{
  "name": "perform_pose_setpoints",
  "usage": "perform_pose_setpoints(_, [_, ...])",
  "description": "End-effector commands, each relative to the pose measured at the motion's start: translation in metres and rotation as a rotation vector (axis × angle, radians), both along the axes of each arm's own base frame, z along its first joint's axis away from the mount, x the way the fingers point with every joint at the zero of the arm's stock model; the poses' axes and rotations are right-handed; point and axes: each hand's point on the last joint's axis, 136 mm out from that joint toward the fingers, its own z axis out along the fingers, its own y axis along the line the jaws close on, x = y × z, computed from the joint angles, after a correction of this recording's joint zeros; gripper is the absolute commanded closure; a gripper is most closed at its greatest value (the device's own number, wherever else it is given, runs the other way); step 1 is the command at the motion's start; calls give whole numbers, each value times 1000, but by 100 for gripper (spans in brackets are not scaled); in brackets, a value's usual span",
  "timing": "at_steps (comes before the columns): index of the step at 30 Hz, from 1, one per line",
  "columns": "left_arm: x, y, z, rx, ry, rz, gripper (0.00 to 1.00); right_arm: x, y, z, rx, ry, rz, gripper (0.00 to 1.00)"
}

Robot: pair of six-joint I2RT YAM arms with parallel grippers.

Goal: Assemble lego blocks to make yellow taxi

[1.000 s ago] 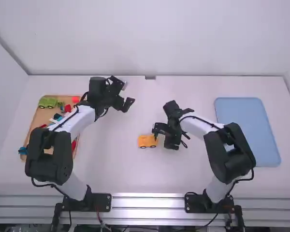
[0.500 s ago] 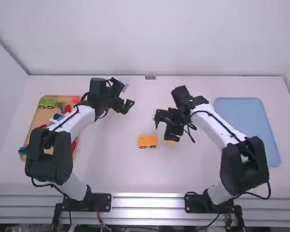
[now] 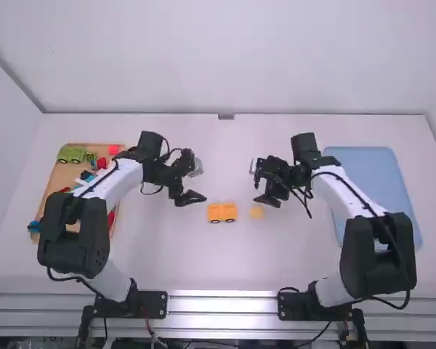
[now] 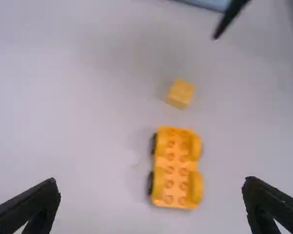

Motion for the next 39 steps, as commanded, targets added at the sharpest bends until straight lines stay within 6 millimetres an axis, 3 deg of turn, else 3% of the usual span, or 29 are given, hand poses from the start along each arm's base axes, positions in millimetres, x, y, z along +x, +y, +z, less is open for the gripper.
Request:
perform_pose_setpoints(1, [-16, -16, 35, -151, -202, -199, 1, -8, 1, -6, 18, 24, 12, 2])
perform_pose_setpoints(5, [-33, -19, 39, -215, -184, -245, 1, 1, -1, -10, -8, -51, 30, 2])
perform_pose_setpoints(11, [-43, -19, 24, -220, -156, -245, 1, 11, -1, -13, 13, -21, -81, 1])
perform_pose_setpoints(20, [-57, -19, -11, -222, -192, -246, 1, -39, 9, -21, 21, 91, 88, 2])
perform_pose_setpoints(30, [-38, -20, -20, -256, -151, -107, 1, -42, 5, -43, 286, 43, -16, 1])
perform_pose_setpoints(36, [-31, -22, -16, -275, -157, -79, 1, -52, 2, -64, 280, -1, -43, 1])
perform_pose_setpoints(39, [-29, -22, -15, -277, -169, -80, 1, -56, -2, -70, 294, -10, -54, 8])
